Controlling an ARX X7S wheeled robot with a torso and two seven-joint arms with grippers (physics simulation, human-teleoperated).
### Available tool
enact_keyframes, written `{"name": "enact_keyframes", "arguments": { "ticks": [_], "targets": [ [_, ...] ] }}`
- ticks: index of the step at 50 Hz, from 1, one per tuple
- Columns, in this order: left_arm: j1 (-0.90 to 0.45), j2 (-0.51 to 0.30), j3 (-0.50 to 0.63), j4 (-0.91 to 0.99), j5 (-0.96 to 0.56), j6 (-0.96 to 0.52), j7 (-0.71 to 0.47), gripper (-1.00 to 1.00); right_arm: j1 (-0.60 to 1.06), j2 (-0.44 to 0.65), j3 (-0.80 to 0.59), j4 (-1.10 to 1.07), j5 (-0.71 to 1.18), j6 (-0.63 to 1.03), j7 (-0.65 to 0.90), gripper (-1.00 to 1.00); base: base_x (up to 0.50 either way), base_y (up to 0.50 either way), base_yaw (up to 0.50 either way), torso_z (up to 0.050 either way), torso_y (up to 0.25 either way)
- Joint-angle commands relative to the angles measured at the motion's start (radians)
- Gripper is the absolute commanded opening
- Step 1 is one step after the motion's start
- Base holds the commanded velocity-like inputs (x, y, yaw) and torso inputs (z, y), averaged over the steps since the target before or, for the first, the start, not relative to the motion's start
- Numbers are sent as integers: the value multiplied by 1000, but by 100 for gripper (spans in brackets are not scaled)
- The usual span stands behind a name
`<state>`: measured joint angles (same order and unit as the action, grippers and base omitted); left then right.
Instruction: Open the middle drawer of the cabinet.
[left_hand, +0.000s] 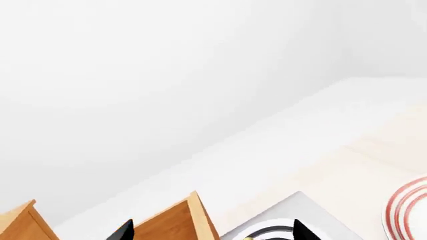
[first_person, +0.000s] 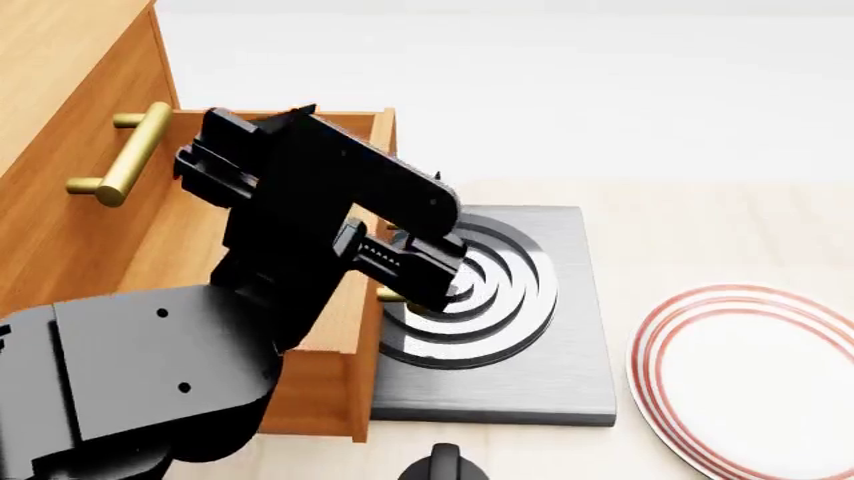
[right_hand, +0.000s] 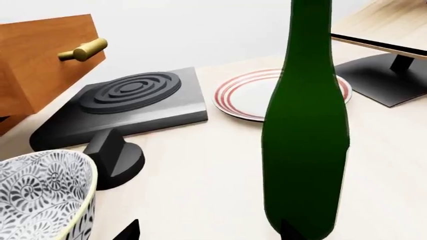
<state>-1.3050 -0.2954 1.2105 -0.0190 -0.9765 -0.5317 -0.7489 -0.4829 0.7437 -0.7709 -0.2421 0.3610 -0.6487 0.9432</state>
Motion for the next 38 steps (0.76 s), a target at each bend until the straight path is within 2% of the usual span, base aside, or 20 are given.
{"name": "enact_keyframes", "arguments": {
  "ticks": [1, 12, 38],
  "targets": [
    [-47, -130, -22, 179, -30, -13, 28, 100, 3, -1, -1, -6, -7, 9, 2, 100, 0, 0, 0, 0, 0],
    [-67, -204, -51, 270, -48, -16, 13, 100, 1, 2, 1, -9, -7, 5, 5, 100, 0, 0, 0, 0, 0],
    [-102, -318, -107, 418, -87, -27, -30, 100, 1, 3, -1, -15, -14, 11, 8, 100, 0, 0, 0, 0, 0]
  ]
}}
